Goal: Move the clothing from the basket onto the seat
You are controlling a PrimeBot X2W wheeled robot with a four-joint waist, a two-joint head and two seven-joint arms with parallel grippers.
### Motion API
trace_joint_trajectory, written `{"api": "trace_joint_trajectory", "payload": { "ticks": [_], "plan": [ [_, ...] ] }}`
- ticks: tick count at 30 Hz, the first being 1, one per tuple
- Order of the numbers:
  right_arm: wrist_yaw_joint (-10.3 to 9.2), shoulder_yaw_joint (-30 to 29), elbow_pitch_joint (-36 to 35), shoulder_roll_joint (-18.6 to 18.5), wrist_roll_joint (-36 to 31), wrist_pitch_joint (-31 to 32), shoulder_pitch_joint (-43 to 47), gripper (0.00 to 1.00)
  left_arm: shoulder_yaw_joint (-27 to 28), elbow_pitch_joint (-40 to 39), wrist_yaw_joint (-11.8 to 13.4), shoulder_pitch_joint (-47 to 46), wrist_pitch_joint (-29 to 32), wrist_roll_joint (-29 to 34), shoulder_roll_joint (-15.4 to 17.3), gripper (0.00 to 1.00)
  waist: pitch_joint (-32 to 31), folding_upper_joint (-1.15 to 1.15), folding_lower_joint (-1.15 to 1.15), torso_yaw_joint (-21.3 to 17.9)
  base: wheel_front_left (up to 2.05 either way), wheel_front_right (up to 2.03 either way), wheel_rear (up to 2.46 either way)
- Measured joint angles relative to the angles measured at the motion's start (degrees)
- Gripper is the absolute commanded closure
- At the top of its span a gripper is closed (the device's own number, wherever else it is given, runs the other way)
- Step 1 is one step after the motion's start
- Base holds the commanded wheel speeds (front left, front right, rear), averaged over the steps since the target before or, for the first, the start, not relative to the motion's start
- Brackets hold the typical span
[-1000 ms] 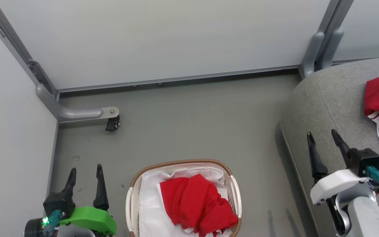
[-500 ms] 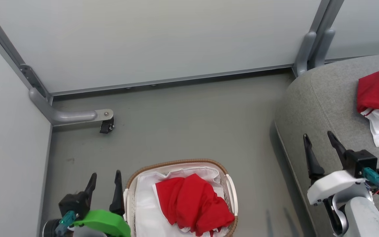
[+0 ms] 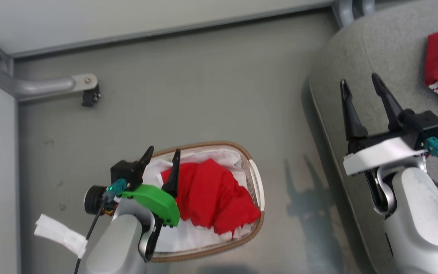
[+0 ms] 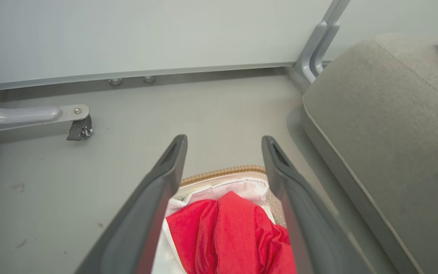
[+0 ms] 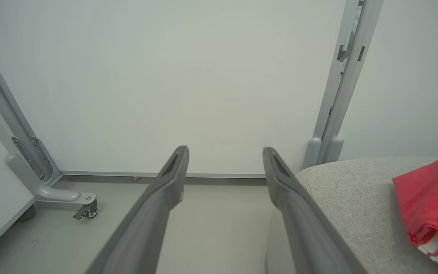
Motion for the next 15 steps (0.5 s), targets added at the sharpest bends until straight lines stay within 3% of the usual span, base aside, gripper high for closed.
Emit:
{"api": "trace_joint_trajectory", "payload": {
  "ticks": [10,15],
  "plan": [
    [0.00,1.9,-4.3,-0.3,-0.6,0.0,-4.2,0.00,-11.7,11.5,-0.7,-10.6,0.0,-4.5,0.0,0.00,11.6,0.00,0.00,-3.9,0.00,0.00,0.00],
    [0.00,2.5,-5.7,-0.2,-0.6,0.0,-5.4,0.00,-19.2,15.1,-0.7,-13.4,0.0,-9.7,-0.1,0.00,16.6,0.00,0.00,-6.1,0.00,0.00,0.00]
  ]
}}
